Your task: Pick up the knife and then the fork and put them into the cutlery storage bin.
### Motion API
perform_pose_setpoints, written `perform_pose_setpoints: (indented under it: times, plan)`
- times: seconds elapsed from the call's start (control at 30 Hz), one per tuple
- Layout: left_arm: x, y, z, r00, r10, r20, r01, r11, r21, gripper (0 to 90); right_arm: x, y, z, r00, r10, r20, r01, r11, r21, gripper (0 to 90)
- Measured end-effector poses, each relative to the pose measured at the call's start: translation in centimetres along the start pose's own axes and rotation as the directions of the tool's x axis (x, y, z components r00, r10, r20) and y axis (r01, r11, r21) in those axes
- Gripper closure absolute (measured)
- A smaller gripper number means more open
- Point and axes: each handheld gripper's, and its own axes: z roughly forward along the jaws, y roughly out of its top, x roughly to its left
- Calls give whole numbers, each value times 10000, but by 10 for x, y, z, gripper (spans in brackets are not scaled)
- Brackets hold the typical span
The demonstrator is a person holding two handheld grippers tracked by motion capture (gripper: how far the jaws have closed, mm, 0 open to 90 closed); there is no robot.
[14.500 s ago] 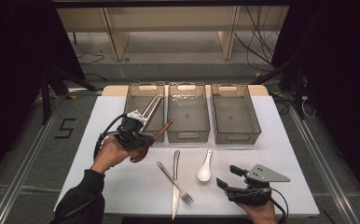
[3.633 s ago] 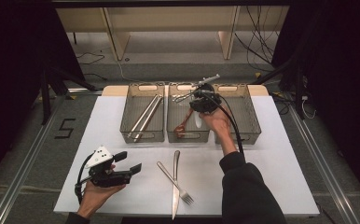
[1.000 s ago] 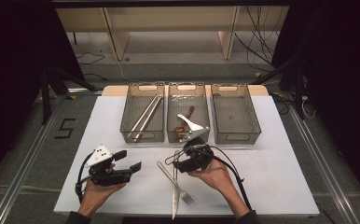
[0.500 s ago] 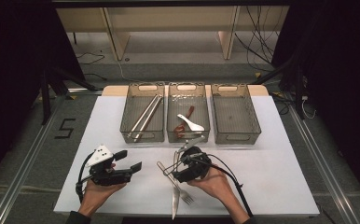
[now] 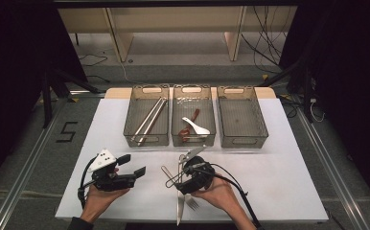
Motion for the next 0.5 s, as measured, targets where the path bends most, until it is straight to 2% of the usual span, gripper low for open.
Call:
perform_pose_setpoints:
  times: [0.17, 0.5]
  plan:
    - [1, 0, 0, 10000, -16, 1, 16, 10000, 53, 214, 2, 0, 2, 9999, -117, -69, 118, 9997, 228, 335]
    - [0, 0, -1, 9999, 116, 5, -116, 9999, 37, 214, 4, -2, 12, 9999, -108, 123, 100, 9981, 615, 373]
